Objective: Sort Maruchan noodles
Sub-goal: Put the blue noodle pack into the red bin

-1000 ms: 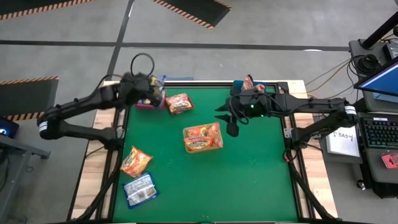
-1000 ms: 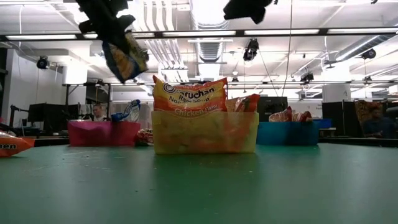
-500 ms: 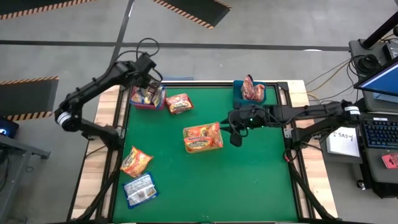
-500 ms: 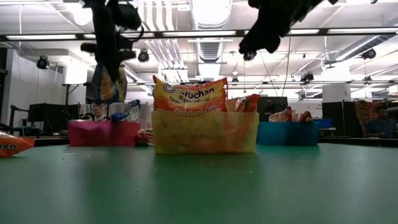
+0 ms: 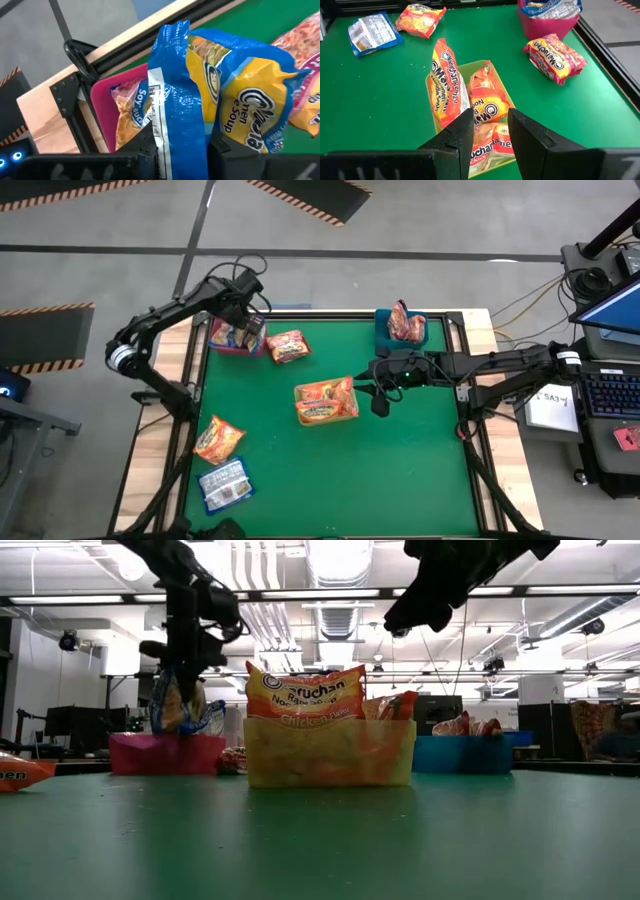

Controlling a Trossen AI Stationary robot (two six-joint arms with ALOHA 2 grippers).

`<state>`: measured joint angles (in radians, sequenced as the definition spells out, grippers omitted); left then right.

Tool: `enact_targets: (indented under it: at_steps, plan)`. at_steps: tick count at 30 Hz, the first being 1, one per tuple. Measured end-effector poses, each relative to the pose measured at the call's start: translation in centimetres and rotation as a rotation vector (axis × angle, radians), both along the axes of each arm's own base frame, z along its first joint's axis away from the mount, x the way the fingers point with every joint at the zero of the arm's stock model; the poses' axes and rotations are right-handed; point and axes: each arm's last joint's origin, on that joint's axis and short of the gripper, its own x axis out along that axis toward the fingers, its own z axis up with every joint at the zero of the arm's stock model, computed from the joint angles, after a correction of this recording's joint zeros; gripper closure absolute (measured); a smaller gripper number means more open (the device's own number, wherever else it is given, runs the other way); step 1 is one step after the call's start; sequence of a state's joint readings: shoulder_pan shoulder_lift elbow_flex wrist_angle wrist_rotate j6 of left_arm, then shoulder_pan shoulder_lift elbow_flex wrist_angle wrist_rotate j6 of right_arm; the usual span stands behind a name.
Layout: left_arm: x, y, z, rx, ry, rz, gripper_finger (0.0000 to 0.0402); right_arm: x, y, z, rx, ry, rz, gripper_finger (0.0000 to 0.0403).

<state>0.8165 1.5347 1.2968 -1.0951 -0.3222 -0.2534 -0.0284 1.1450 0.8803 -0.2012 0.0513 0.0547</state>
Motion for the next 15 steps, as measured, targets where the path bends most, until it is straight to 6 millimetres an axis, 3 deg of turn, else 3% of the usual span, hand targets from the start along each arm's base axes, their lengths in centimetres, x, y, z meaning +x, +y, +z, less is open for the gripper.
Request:
enact_targets:
  at_steps: [15]
  plan:
    - [1.6,1.7,-3.6,-0.106,0.011,0.017,0.0356,-0.1,0.0,-0.6,-0.005,0.019,0.002,0.0294]
